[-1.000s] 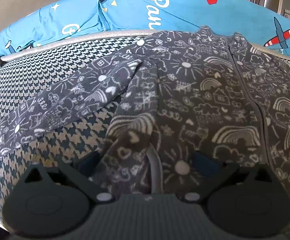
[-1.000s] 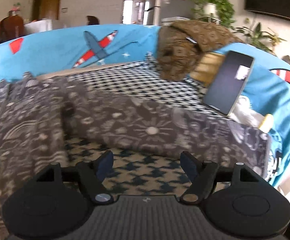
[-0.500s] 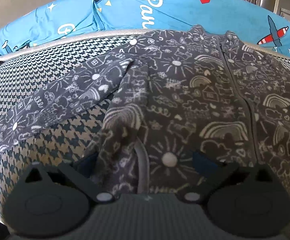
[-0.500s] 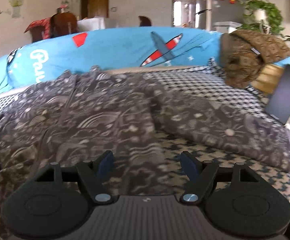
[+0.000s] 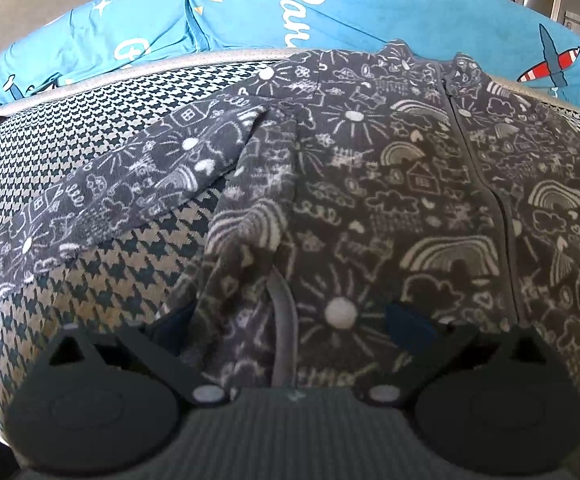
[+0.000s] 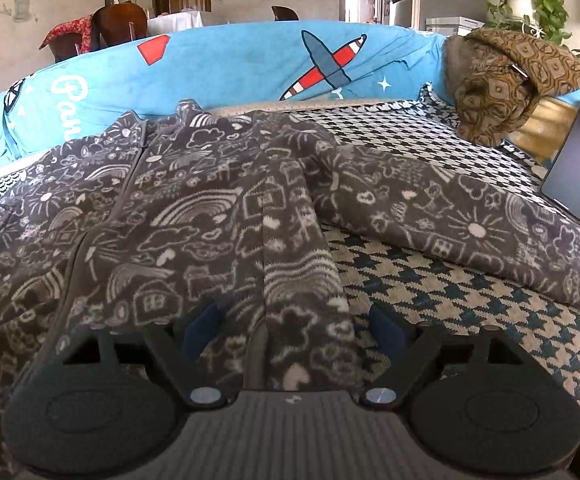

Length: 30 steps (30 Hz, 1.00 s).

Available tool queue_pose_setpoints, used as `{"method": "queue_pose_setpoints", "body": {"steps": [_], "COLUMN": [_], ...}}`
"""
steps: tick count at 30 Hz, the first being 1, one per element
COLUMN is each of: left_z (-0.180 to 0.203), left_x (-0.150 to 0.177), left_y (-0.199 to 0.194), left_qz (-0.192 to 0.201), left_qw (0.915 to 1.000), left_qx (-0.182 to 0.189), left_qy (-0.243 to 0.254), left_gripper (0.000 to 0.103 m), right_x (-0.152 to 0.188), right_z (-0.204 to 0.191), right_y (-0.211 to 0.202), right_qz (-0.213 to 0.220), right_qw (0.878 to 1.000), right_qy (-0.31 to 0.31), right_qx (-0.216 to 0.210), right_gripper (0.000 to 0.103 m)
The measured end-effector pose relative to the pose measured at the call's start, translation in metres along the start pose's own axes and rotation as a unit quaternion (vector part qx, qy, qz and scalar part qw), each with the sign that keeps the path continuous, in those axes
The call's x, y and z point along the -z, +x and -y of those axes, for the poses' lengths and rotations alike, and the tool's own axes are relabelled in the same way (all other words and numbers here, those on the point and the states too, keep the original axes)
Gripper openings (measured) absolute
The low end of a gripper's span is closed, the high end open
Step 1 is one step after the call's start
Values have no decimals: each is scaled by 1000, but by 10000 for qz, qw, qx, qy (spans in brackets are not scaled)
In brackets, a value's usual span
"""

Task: Fold clothes
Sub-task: 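Lay the sleeve across the garment with the right tool and release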

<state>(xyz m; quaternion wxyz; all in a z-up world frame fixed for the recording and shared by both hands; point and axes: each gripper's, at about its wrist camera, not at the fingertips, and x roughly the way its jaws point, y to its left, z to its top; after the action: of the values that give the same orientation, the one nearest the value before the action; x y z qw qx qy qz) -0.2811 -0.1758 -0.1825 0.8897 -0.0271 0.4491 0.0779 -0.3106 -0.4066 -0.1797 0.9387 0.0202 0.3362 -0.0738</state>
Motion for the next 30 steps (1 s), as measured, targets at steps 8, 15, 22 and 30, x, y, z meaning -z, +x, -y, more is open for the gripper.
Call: {"method": "queue_pose_setpoints", "body": {"steps": [8,15,22,30], "left_z": [-1,-1,-1,1], "left_x": [1,1,2,-1], "left_y": [0,0,0,-2], "left_qz": [14,23,39,54], "left_qw": [10000,10000,10000,10000], "left_qx": [19,37,29,27], "left_qy": [5,-6,-5,-30], "left_gripper": [103,103,103,103], "right_x": [1,2,2,0], "right_z": [1,2,4,10], "right_y": [3,4,4,2], "right_qz": [-25,0,14,21], "right_qw": [10000,10000,10000,9997], "right_qy": [34,14,23,234], "right_qx": [41,31,-15,-84], "right_gripper": [90,92,92,92]}}
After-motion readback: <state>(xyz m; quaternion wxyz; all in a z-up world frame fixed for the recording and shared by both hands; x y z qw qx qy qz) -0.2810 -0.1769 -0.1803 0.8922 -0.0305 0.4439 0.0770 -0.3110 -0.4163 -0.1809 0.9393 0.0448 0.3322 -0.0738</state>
